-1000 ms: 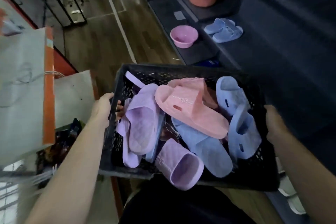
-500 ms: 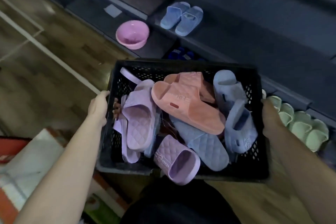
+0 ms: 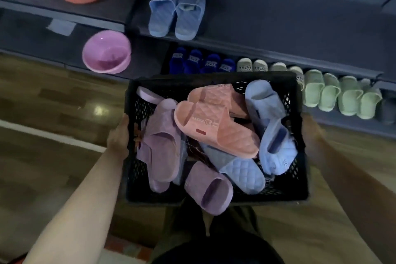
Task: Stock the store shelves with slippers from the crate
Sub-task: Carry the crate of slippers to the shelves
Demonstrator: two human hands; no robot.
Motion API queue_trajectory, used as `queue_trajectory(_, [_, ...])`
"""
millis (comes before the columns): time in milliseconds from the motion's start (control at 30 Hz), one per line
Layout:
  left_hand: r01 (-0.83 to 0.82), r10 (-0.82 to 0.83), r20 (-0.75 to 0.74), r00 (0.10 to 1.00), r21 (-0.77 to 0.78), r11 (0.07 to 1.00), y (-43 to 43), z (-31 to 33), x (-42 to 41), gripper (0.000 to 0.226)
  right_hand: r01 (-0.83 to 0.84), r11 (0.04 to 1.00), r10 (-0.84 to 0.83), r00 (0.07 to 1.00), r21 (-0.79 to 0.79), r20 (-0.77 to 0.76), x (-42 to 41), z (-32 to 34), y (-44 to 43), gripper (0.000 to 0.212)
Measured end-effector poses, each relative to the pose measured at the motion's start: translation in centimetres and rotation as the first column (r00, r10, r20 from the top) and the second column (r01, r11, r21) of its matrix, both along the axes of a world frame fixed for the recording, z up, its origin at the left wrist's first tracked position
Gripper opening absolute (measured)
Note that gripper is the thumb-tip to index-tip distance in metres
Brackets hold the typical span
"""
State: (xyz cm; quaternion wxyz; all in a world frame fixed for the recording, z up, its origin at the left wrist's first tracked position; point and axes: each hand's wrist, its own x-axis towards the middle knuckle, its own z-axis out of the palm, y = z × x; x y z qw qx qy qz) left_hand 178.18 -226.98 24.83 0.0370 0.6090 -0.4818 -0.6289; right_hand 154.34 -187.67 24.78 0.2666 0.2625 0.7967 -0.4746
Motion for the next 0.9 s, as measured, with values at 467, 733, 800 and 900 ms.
queue_trajectory(467, [0.191, -0.179, 0.168, 0.969, -0.057, 0.98, -5.5, -16.2, -8.7, 0.041, 0.141, 0.981, -0.15, 0.987, 0.13, 0.059, 1.3, -15.4, -3.4, 0.027])
queue_trajectory(733, [0.255, -0.239, 0.185, 0.953, -0.069, 0.964, -6.5, -26.8, -11.4, 0.051, 0.076, 0.978, -0.088, 0.995, 0.195, 0.051, -0.4, -26.4, -3.5, 0.025])
queue_trajectory(800, [0.262, -0.241, 0.198, 0.95, -0.087, 0.961, -6.9, -29.3, -11.6, 0.058, 0.056, 0.975, -0.066, 0.997, 0.214, 0.044, -0.5, -29.0, -3.5, 0.029])
queue_trajectory(900, [0.267, -0.241, 0.228, 0.943, -0.091, 0.96, -7.7, -32.7, -11.5, 0.062, 0.068, 0.975, -0.078, 0.996, 0.209, 0.04, -0.1, -32.9, -3.1, 0.025])
